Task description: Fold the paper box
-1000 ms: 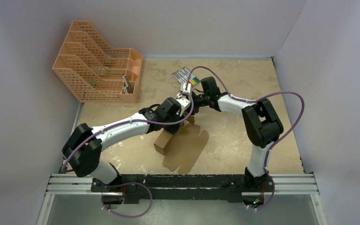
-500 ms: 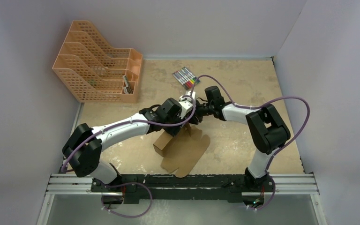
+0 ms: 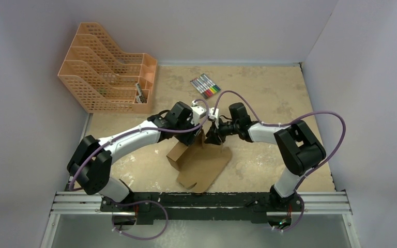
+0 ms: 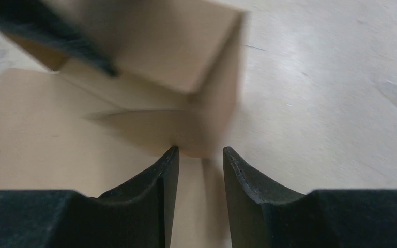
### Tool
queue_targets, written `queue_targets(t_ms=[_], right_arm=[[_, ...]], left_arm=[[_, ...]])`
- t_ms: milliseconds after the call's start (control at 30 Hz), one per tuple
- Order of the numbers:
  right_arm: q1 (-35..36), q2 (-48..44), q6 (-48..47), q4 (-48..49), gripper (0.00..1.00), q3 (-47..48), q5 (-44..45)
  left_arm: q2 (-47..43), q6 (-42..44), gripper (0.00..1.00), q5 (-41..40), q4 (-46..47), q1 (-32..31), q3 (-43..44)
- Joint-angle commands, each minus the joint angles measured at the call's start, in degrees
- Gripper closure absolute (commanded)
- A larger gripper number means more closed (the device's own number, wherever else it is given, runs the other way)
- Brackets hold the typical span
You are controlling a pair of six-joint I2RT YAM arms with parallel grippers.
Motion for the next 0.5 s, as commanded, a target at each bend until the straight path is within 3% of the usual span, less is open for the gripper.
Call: queue_targets(t_ms=[0,233,467], right_arm=[[2.3,-3.8,-1.9,4.7,0.6,-2.1,-7.4],[2.4,-3.7,-1.6,7.6,0.6,-3.3,-6.5],[2.4,-2.0,-1.5,13.4,0.66,-2.2,-0.5]], left_arm=[[-1.1,0.7,0.56,2.7,3.8,2.7,-1.0],[-0.2,2.8,0.56,6.2,2.7,2.9,-1.1],[0.9,2.7,0.57,9.4,2.6,2.8,-0.6]])
